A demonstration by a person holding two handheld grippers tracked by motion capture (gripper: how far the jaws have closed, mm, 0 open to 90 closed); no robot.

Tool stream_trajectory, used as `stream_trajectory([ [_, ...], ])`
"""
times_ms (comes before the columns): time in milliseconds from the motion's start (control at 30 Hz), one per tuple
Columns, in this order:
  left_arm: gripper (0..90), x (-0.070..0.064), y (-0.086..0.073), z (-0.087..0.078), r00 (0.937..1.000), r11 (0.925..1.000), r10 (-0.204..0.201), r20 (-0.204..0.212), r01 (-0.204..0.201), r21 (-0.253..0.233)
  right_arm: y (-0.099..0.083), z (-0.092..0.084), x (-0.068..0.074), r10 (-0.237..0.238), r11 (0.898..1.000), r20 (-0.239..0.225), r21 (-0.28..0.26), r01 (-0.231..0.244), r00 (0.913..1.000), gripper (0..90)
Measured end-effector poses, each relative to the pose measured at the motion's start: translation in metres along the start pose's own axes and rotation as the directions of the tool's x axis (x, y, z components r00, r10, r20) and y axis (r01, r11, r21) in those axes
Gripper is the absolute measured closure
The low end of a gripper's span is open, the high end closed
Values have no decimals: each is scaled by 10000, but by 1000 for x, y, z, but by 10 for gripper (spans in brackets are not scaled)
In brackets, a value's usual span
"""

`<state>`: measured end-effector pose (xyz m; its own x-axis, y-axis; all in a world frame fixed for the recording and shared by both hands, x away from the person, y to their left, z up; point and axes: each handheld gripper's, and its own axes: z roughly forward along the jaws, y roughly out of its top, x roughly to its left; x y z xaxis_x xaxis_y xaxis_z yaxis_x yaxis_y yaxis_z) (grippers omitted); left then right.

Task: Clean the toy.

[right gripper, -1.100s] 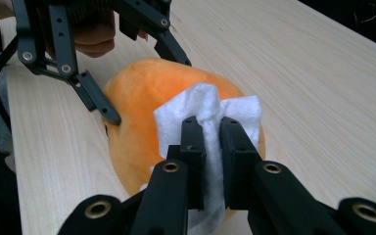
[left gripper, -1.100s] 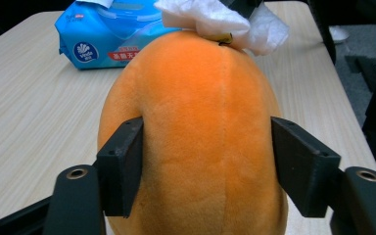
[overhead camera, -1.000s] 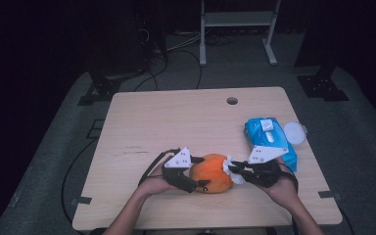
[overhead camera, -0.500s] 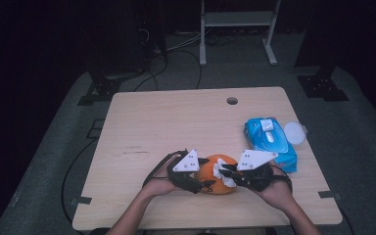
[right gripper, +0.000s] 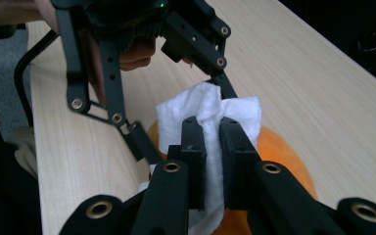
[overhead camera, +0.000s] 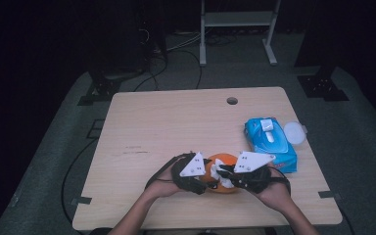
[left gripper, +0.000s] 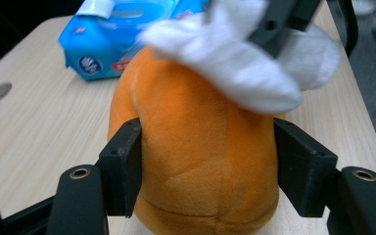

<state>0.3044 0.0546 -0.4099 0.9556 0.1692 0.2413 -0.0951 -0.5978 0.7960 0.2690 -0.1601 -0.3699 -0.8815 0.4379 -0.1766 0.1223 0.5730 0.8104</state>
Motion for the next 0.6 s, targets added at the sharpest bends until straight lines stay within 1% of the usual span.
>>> stream_trajectory([
  [33, 345, 0, 0, 0, 10000, 10000, -9, 31, 10, -57, 1, -2, -1, -103, 9999, 27, 40, 103, 9999, 813],
  [100, 340, 2, -4, -1, 9998, 9998, -169, 141, 171, -123, -3, -7, -6, 34, 10000, 220, 43, -35, 9998, 813],
  [133, 335, 3, -6, -1, 9994, 9995, -277, 208, 279, -132, -5, -11, -11, 66, 9999, 416, 106, -70, 9991, 814],
  [167, 323, 5, -9, -1, 9986, 9989, -427, 323, 433, -178, -8, -13, -16, 216, 9996, 584, 179, -227, 9981, 814],
  [200, 293, 8, -11, -1, 9970, 9975, -668, 399, 677, -224, -11, -15, -21, 359, 9987, 629, 331, -381, 9974, 814],
  [233, 249, 11, -13, 0, 9935, 9938, -1070, 393, 1080, -263, -15, -16, -24, 403, 9981, 691, 444, -434, 9968, 814],
  [267, 201, 15, -16, 1, 9861, 9862, -1612, 409, 1625, -317, -18, -16, -27, 526, 9972, 735, 496, -563, 9959, 815],
  [300, 164, 20, -18, 2, 9727, 9733, -2274, 451, 2286, -211, -20, -16, -30, 612, 9963, 735, 561, -654, 9954, 815],
  [333, 126, 23, -20, 3, 9628, 9638, -2658, 481, 2665, -86, -23, -14, -31, 667, 9951, 750, 677, -718, 9949, 815],
  [367, 129, 26, -21, 4, 9500, 9518, -3060, 617, 3067, -9, -25, -12, -32, 690, 9946, 757, 723, -745, 9947, 815],
  [400, 157, 27, -23, 3, 9465, 9489, -3141, 744, 3154, -60, -26, -11, -32, 750, 9943, 725, 708, -801, 9945, 815],
  [433, 232, 25, -22, 2, 9552, 9570, -2883, 663, 2897, -130, -26, -11, -32, 711, 9947, 705, 691, -760, 9950, 816],
  [467, 274, 23, -21, 1, 9640, 9650, -2599, 569, 2614, -209, -24, -11, -31, 694, 9947, 744, 713, -747, 9948, 816],
  [500, 302, 20, -17, 0, 9754, 9758, -2168, 409, 2178, -208, -23, -11, -30, 661, 9950, 755, 698, -714, 9950, 815],
  [533, 322, 17, -14, 0, 9812, 9814, -1905, 325, 1912, -197, -20, -13, -27, 615, 9960, 703, 597, -658, 9956, 816],
  [567, 330, 12, -8, 0, 9905, 9906, -1369, 159, 1370, -48, -18, -13, -26, 570, 9969, 607, 511, -601, 9965, 816],
  [600, 335, 9, -4, 1, 9948, 9949, -1013, 82, 1012, 49, -14, -13, -21, 443, 9979, 514, 459, -467, 9977, 815],
])
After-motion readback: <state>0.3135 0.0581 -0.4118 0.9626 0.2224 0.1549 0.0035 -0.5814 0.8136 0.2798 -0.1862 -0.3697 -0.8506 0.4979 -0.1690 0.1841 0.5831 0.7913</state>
